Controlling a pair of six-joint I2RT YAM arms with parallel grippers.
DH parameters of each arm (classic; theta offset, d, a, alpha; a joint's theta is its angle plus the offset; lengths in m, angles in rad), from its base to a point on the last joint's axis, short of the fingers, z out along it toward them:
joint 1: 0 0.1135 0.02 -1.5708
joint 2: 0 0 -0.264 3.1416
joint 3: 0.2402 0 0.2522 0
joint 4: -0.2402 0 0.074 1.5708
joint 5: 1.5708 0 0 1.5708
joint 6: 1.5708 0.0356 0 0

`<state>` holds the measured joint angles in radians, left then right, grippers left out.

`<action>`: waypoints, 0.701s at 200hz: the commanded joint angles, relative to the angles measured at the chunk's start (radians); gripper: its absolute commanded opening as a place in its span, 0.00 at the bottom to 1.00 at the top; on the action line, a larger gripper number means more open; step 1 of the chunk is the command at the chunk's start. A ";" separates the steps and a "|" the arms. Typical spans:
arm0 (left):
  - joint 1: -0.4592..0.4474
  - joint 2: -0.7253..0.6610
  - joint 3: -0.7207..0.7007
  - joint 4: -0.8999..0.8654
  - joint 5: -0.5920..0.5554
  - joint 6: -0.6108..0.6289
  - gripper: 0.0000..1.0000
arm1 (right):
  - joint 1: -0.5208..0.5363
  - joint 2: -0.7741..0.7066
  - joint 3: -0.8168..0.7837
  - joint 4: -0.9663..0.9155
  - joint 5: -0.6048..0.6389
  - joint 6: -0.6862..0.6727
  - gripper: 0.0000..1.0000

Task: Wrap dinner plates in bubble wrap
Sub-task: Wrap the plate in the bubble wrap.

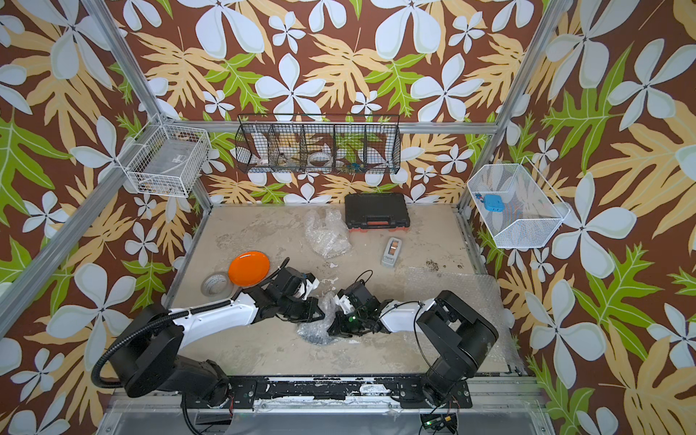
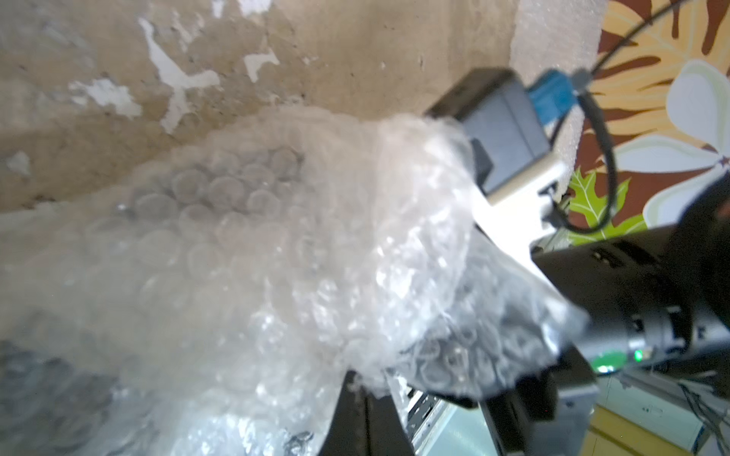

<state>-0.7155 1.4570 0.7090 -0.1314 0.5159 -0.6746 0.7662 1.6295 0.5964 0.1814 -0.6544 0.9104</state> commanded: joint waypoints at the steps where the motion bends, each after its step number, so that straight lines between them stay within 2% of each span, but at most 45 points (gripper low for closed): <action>1: -0.007 0.024 -0.058 -0.008 0.105 0.010 0.00 | 0.001 0.010 -0.003 0.031 0.006 0.030 0.00; 40: -0.015 0.183 -0.118 0.072 0.121 0.036 0.00 | 0.001 -0.009 -0.007 0.030 0.002 0.032 0.00; 57: -0.015 0.236 -0.116 0.026 0.057 0.073 0.00 | 0.000 -0.028 0.008 -0.025 0.015 0.012 0.00; 72: -0.015 0.272 -0.107 -0.046 -0.025 0.106 0.00 | 0.001 -0.079 0.054 -0.170 0.099 -0.039 0.00; 89: -0.012 0.285 -0.119 -0.060 -0.058 0.111 0.00 | 0.001 -0.149 0.119 -0.340 0.234 -0.087 0.15; 106: -0.013 0.293 -0.126 -0.055 -0.060 0.107 0.00 | 0.001 -0.205 0.167 -0.425 0.287 -0.110 0.29; 124: -0.013 0.293 -0.129 -0.050 -0.064 0.100 0.00 | 0.001 -0.236 0.189 -0.429 0.270 -0.109 0.42; 140: -0.013 0.292 -0.129 -0.045 -0.062 0.094 0.00 | 0.002 -0.206 0.215 -0.418 0.230 -0.119 0.51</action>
<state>-0.7227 1.7046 0.6132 0.0719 0.7429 -0.6109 0.7654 1.4025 0.7849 -0.1745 -0.4339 0.8284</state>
